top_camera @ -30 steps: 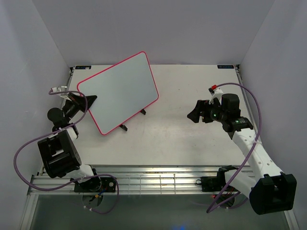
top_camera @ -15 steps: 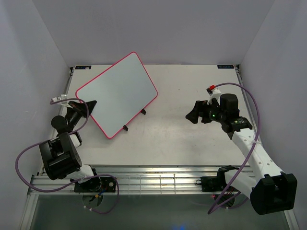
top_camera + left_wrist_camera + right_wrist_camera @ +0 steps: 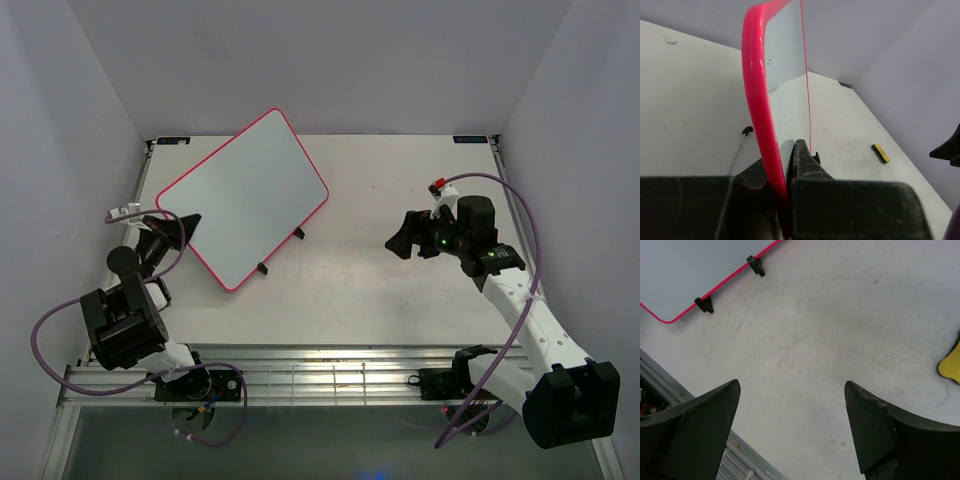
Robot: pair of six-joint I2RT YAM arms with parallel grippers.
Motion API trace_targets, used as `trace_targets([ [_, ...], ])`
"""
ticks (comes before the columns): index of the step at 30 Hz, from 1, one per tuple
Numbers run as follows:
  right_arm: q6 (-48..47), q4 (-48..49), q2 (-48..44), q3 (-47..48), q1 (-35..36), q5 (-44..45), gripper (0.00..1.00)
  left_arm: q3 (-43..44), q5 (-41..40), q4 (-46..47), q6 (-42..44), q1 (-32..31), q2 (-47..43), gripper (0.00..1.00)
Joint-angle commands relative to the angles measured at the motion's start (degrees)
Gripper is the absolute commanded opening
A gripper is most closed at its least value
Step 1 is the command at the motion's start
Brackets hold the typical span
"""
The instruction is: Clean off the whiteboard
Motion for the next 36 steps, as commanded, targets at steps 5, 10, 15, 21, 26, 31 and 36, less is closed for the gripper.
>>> trace_targets([
  [5, -0.39, 3.22, -0.77, -0.96, 0.61, -1.83, 0.90, -1.28, 0.68, 17.38, 24.45, 5.37, 1.55, 0.00],
  [10, -0.13, 3.66, -1.74, -1.05, 0.61, -2.89, 0.90, -3.92, -0.91, 17.29, 24.45, 8.09, 0.31, 0.00],
  [15, 0.14, 4.10, -2.62, -1.22, 0.69, -3.85, 0.90, -6.12, -1.70, 17.03, 24.45, 10.72, -1.27, 0.00],
  [21, 0.31, 4.63, -3.32, -1.49, 0.69, -4.38, 0.90, -5.86, -1.35, 16.50, 23.93, 12.22, -2.15, 0.06],
  [26, 0.40, 4.89, -3.24, -1.57, 0.69, -4.64, 0.90, -6.29, -0.47, 15.97, 23.75, 12.23, -1.27, 0.27],
  [31, 0.40, 4.89, -3.24, -1.49, 0.69, -4.64, 0.90, -7.00, -3.11, 15.97, 23.84, 11.35, -1.36, 0.50],
  [36, 0.40, 4.80, -3.06, -1.49, 0.61, -4.47, 0.90, -6.65, -6.62, 15.97, 21.38, 11.26, -1.80, 0.61],
])
